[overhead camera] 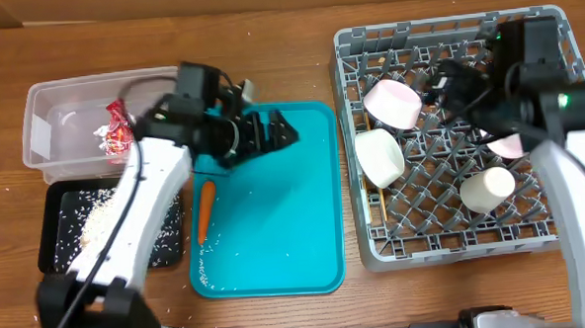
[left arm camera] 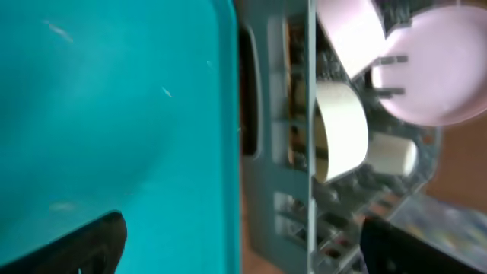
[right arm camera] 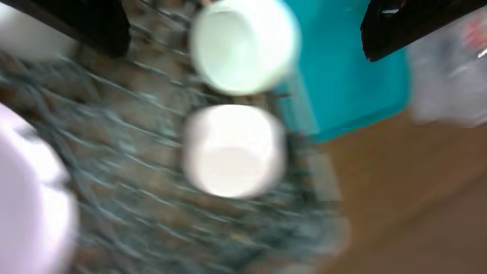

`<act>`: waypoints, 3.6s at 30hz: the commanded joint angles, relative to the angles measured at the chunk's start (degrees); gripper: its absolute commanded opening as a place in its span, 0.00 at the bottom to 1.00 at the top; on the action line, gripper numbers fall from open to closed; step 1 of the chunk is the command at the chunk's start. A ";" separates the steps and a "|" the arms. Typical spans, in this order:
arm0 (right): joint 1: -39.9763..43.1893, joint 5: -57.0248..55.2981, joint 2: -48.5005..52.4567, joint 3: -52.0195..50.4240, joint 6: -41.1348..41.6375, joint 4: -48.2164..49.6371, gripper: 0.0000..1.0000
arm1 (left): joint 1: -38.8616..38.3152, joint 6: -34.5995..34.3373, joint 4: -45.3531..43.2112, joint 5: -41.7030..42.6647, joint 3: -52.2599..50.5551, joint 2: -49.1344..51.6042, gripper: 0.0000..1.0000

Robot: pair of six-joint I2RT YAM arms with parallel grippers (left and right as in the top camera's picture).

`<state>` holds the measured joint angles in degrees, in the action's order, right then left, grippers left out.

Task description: Sort waste into correct bins and load items into the dishwasher

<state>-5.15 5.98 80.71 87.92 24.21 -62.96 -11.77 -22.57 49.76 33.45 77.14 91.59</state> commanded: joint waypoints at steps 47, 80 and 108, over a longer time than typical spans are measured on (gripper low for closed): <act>-18.62 -10.08 -9.31 -1.22 -16.28 9.11 1.00 | 6.88 4.55 17.55 -30.51 20.13 -5.40 1.00; 4.57 -0.26 -80.59 -81.05 -21.20 47.19 1.00 | 6.88 4.55 17.55 -30.51 20.13 -5.40 1.00; 4.57 0.13 -80.52 -86.47 -21.22 56.68 1.00 | 6.88 4.55 17.55 -30.51 20.13 -5.40 1.00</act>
<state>-0.78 5.78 0.84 1.80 3.16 -6.87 -4.84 -17.63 67.53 3.57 96.40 85.67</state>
